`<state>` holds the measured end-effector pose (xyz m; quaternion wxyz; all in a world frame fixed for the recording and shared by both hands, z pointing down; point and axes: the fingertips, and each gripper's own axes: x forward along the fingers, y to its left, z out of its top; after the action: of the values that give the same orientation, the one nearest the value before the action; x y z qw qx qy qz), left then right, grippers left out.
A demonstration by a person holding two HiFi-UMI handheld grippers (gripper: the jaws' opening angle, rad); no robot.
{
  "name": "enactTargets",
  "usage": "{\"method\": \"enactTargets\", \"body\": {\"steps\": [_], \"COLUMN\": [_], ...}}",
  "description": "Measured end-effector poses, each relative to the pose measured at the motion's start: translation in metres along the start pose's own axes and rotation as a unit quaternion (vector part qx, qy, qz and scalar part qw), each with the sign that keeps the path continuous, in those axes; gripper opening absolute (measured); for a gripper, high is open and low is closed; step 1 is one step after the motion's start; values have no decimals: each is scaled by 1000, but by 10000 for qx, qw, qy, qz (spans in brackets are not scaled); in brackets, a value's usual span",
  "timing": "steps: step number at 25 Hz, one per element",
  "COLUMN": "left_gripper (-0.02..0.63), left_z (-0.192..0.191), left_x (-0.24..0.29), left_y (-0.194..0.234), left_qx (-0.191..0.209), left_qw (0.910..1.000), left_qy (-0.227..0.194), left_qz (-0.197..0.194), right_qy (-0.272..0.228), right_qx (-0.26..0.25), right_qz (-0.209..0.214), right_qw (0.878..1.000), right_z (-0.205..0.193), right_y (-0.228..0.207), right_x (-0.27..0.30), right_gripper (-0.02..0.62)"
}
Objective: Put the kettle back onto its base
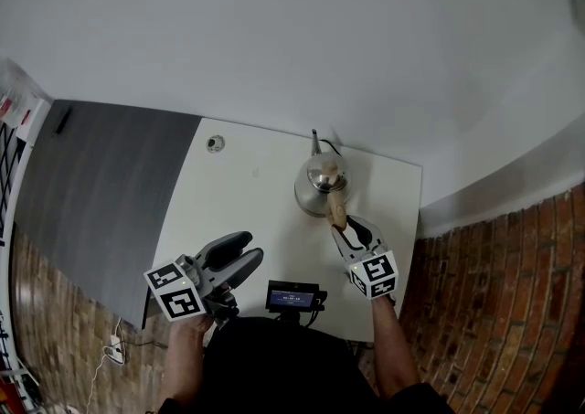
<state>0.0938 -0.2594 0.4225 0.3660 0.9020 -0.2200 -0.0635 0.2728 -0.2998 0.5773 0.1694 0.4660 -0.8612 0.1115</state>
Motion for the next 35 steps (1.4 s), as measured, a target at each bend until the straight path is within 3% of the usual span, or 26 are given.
{"method": "enactTargets", "body": {"steps": [12,21,35], "left_gripper": [213,213,213], "left_z": [-2,-1,-8], "left_x": [-2,-6,-16], "left_y": [0,-1,-8], "left_qx": [-19,-1,4], "left_qw": [10000,10000,9999], "left_qy": [-24,-68,-96], "left_qz": [-2,10,80], "right_qy": [74,37,-49], "right_qx": [169,256,883], "right_qz": [436,387,176], "right_qw": [9989,9989,9959], "right_z": [2,6,3], "right_y": [25,41,44], "right_x": [12,29,35], "right_gripper": [133,143,143]}}
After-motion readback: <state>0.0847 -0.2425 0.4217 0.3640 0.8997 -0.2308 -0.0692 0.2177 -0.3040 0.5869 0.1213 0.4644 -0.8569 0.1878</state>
